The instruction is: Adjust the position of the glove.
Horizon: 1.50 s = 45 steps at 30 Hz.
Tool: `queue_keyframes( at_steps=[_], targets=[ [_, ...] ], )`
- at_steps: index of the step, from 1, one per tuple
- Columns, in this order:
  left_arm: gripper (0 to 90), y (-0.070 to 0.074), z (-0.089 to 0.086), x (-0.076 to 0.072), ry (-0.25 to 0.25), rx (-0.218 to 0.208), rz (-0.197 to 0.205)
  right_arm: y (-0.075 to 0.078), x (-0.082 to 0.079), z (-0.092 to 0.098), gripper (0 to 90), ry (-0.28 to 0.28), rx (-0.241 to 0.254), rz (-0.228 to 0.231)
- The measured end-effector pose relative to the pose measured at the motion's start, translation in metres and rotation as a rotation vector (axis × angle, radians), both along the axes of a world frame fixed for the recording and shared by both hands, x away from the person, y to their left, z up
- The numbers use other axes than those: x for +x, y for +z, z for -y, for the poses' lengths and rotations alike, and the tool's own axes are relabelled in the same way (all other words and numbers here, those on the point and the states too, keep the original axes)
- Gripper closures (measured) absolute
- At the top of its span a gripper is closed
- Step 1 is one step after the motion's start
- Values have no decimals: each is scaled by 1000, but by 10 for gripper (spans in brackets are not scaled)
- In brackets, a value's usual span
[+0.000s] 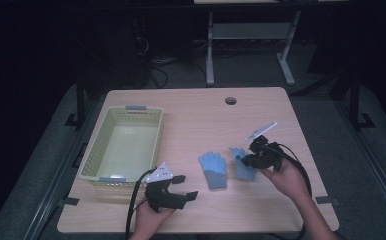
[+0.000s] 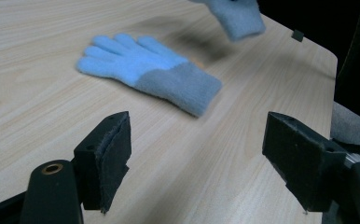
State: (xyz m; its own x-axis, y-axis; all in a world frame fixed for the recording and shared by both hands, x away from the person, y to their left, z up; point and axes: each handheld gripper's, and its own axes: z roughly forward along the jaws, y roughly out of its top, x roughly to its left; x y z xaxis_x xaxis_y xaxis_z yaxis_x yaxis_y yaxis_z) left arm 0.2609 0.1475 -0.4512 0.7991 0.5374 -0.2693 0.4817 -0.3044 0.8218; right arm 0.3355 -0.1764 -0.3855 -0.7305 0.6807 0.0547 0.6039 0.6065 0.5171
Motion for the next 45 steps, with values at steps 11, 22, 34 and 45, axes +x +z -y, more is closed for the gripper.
queue_keyframes(
  at_steps=[11,22,34,45],
  targets=[
    [236,2,-3,1,3,-9,9,-5,9,-60,814,145,-41,-3],
    [237,2,-4,1,6,-1,10,-12,16,-88,805,208,-73,-19],
    [238,2,-5,2,6,0,6,-29,20,-102,744,234,-139,-38],
    [237,1,-3,1,16,-13,-2,-29,19,-103,720,207,-105,-28]
  ],
)
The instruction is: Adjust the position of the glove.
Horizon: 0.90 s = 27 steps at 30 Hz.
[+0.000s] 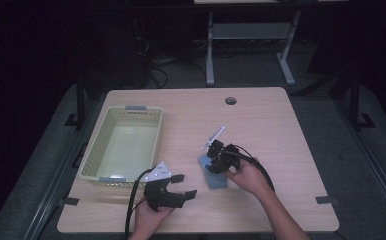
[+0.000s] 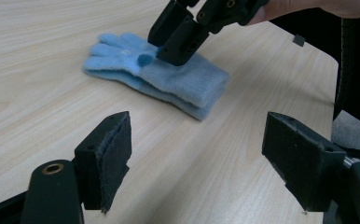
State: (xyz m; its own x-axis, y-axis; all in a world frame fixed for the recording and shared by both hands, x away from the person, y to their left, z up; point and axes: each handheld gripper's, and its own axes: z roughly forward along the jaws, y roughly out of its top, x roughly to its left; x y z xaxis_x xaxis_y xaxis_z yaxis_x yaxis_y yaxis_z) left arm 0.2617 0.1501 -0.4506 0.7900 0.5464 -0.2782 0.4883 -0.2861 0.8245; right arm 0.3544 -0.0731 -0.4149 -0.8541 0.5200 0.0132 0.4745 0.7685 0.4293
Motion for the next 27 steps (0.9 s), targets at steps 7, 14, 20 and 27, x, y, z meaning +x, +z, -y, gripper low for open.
queue_keyframes(
  at_steps=[7,14,20,27],
  targets=[
    [241,-1,-1,1,10,6,-9,-20,2,1,792,-20,13,-74],
    [239,-3,1,2,2,-26,-46,-15,-1,6,636,-43,44,-70],
    [233,-4,4,6,17,-76,-159,-12,-7,15,503,-97,152,-95],
    [211,-4,9,13,45,-115,-272,-9,-8,38,381,-212,258,-131]
  ],
)
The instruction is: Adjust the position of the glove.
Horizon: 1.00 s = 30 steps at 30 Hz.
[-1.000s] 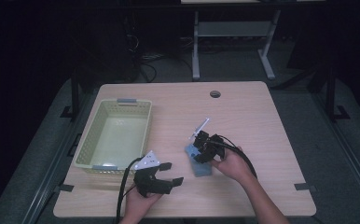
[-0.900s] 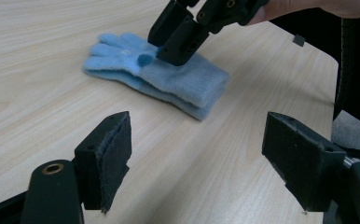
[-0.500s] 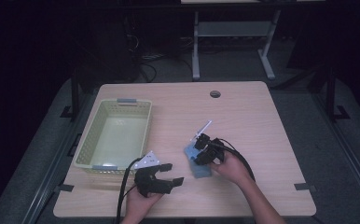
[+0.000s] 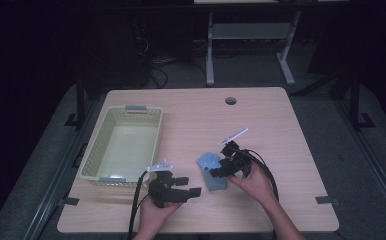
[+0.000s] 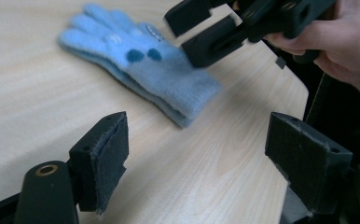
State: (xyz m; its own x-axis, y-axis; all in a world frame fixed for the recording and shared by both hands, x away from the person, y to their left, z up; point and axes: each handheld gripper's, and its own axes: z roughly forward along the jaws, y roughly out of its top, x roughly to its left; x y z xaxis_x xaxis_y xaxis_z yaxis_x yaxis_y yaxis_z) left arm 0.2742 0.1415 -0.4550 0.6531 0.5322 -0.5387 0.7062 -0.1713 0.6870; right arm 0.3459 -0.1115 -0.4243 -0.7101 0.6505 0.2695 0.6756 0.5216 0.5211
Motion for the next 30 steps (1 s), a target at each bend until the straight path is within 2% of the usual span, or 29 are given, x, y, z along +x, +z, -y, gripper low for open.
queue_keyframes(
  at_steps=[3,5,6,8,11,12,13,17,18,20,22,25,28,30],
  targets=[
    [171,-4,0,7,9,-39,-75,3,0,11,371,-55,51,-13],
    [161,-5,1,11,37,-78,-126,3,-1,17,378,-78,87,-28],
    [161,-5,1,11,37,-78,-126,3,-1,17,378,-78,87,-28],
    [162,-7,3,16,62,-94,-156,0,-4,21,384,-114,78,-49],
    [165,-13,8,27,66,-121,-241,-5,-3,25,381,-126,75,-63],
    [171,-13,8,27,66,-121,-241,-5,-3,25,381,-126,75,-63],
    [206,-16,10,30,79,-163,-276,-8,-4,27,381,-134,89,-65],
    [243,-18,13,33,117,-189,-296,-14,-4,29,376,-140,98,-73],
    [252,-19,15,35,129,-187,-309,-19,-4,29,363,-153,103,-105],
    [278,-20,15,36,138,-185,-321,-20,-4,29,363,-155,106,-111],
    [307,-22,17,38,143,-192,-341,-21,-4,28,381,-161,132,-111],
    [334,-21,19,39,159,-174,-325,-20,-4,26,404,-170,135,-117],
    [383,-22,19,40,172,-169,-330,-22,-3,25,425,-182,125,-122],
    [413,-25,21,42,178,-151,-331,-24,-3,25,446,-193,119,-115]
  ],
)
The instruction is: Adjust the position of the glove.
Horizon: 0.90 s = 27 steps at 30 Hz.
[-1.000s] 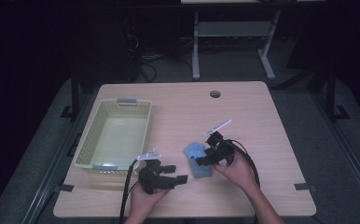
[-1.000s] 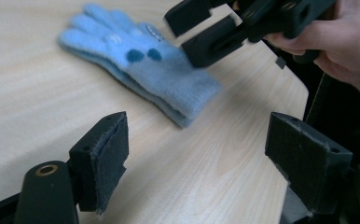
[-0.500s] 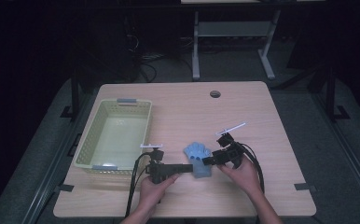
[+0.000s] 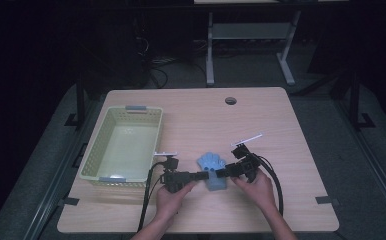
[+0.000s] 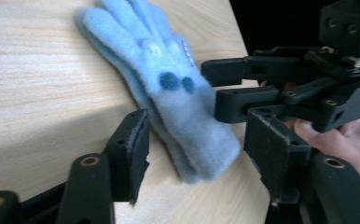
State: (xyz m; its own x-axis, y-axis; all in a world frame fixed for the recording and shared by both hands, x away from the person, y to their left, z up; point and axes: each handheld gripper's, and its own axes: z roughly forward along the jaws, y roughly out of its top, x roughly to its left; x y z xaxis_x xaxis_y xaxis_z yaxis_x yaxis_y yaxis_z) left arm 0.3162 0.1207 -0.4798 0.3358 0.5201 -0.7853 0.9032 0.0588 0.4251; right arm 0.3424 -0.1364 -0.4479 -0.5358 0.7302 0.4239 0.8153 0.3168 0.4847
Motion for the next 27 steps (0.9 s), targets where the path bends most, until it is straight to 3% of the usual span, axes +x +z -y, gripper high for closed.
queue_keyframes(
  at_steps=[8,12,19,21,27],
  targets=[
    [518,-7,2,3,-26,31,-5,-2,-1,4,483,-32,12,-12],
    [565,-9,5,4,-40,37,1,-10,-2,8,522,-44,34,-47],
    [618,-10,9,7,-67,36,-2,-11,-4,3,578,-37,25,-33],
    [635,-10,10,7,-68,35,-3,-13,-6,3,633,-42,39,-24],
    [667,-12,14,10,-88,38,-6,-16,-7,5,689,-47,72,-37]
  ],
)
